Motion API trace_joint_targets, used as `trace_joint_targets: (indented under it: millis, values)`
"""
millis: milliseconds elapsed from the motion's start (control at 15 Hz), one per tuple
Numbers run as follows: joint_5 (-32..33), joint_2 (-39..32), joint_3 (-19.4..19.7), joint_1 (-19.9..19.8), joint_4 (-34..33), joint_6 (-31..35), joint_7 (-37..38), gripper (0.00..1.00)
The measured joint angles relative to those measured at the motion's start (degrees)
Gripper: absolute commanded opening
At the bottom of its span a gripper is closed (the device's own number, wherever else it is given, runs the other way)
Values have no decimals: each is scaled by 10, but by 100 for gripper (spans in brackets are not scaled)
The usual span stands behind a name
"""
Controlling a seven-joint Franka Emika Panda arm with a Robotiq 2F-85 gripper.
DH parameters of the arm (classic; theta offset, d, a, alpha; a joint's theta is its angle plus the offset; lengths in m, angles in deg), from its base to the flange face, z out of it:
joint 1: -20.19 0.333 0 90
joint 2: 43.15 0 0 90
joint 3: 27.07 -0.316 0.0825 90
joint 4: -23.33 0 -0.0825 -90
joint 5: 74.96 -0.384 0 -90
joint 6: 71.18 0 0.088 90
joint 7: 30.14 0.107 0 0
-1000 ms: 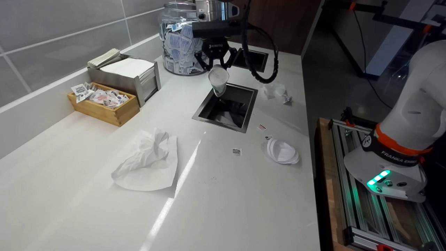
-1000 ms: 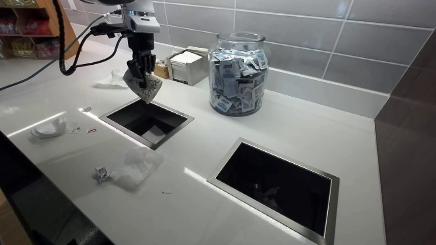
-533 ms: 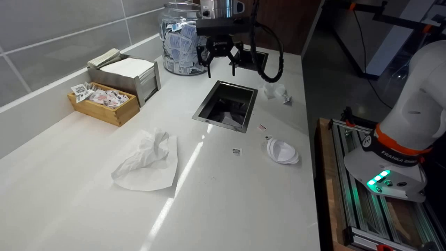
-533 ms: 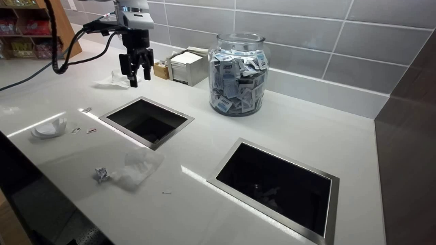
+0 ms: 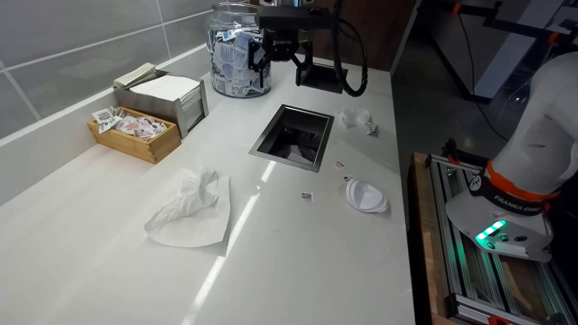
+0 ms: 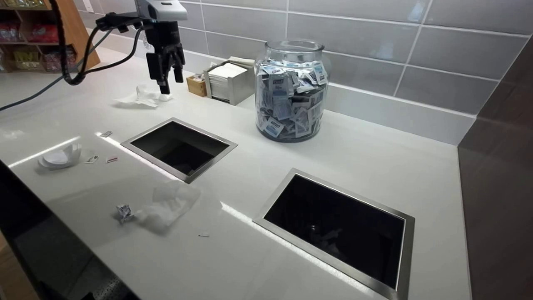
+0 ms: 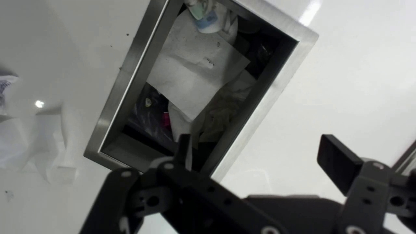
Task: Squeeze the paper cup three times, pick up the paper cup and put it in the left bin
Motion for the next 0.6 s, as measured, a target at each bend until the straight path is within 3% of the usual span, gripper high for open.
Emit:
trace_joint_targets:
  millis: [600]
  values:
    - [-1,1,-1,-2,-1,0,-6,100]
